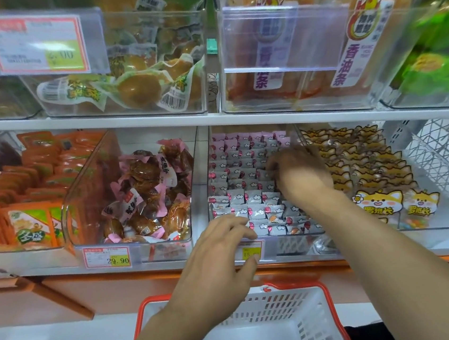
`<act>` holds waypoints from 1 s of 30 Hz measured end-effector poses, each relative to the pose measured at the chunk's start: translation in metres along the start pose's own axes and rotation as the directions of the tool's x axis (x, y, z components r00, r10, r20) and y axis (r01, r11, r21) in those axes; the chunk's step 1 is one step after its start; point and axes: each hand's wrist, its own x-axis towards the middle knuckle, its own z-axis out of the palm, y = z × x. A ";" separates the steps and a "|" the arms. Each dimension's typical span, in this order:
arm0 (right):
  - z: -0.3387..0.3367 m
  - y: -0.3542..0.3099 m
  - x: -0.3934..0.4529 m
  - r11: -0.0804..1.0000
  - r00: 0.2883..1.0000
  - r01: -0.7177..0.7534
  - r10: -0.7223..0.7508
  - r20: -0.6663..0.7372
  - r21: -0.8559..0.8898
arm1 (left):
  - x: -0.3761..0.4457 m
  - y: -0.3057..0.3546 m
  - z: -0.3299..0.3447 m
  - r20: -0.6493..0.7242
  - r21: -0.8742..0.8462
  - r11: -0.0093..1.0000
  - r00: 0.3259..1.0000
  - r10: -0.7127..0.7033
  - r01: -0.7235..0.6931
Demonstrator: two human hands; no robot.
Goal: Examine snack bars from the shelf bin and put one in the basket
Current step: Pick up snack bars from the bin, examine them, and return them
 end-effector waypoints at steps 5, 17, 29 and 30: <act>-0.009 0.007 0.000 0.838 0.957 -0.018 0.172 -0.233 0.545 | 0.001 0.002 -0.004 -0.047 -0.049 0.999 0.999 -0.013 0.011; -0.027 -0.008 -0.081 -0.284 0.913 -0.150 0.328 0.243 0.947 | 0.010 0.010 -0.018 -0.088 -0.728 0.632 0.877 -0.472 0.267; -0.019 -0.011 -0.092 -0.291 0.922 -0.322 0.122 0.368 0.901 | 0.019 0.000 -0.020 0.014 -0.873 0.372 0.780 -0.625 0.314; -0.018 -0.011 -0.092 -0.276 0.921 -0.329 0.120 0.372 0.903 | 0.019 0.000 -0.020 0.007 -0.875 0.373 0.778 -0.628 0.310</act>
